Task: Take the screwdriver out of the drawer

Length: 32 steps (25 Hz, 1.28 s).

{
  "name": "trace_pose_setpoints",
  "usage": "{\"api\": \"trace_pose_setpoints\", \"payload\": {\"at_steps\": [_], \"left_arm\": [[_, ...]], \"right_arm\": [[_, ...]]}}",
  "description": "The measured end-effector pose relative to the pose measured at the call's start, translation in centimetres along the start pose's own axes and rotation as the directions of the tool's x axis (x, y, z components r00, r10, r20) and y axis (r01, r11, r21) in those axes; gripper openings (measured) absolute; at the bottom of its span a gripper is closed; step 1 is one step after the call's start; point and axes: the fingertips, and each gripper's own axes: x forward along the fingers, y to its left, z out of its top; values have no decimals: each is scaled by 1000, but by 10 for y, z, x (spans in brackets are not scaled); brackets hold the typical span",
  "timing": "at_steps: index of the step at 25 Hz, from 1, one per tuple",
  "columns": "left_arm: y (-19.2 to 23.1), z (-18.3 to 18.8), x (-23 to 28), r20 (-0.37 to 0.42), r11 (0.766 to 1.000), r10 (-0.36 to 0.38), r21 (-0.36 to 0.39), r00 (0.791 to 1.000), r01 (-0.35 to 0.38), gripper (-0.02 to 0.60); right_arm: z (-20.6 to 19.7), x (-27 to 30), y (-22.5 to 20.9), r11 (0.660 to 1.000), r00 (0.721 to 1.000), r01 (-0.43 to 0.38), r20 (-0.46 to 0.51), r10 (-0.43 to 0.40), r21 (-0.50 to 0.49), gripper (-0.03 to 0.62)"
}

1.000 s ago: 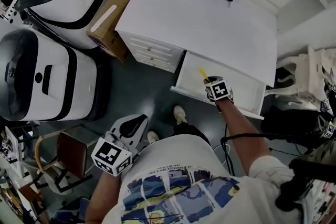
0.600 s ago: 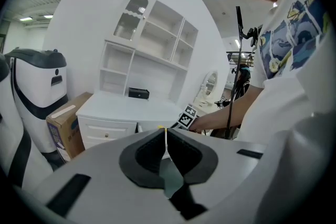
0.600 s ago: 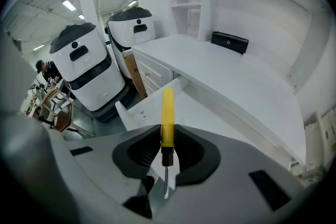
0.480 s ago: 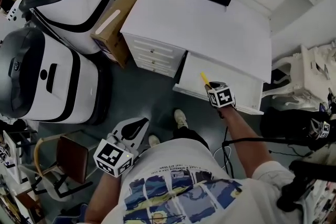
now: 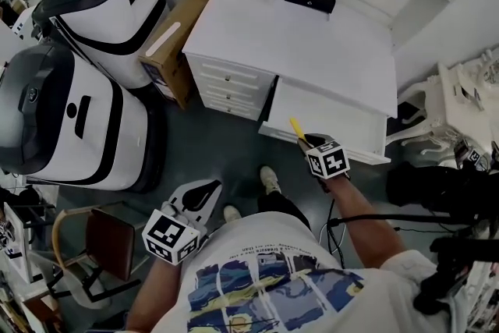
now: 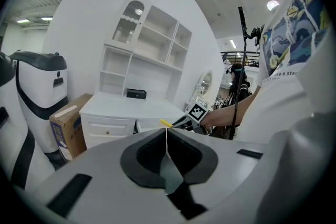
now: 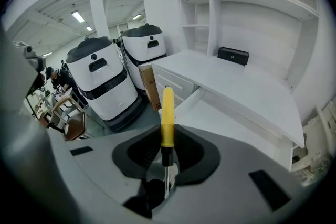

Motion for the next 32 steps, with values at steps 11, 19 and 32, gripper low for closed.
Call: {"api": "trace_pose_setpoints", "payload": {"at_steps": [11, 19, 32], "left_arm": [[-11, -17, -20, 5, 1000, -26, 7, 1000, 26, 15], [-22, -26, -24, 9, 999, -41, 8, 999, 41, 14], [-32, -30, -30, 4, 998, -52, 30, 999, 52, 14]], "right_arm": [[-5, -47, 60, 999, 998, -37, 53, 39, -27, 97], [-18, -67, 85, 997, 997, -53, 59, 56, -49, 97], [-27, -87, 110, 996, 994, -64, 83, 69, -68, 97]]}}
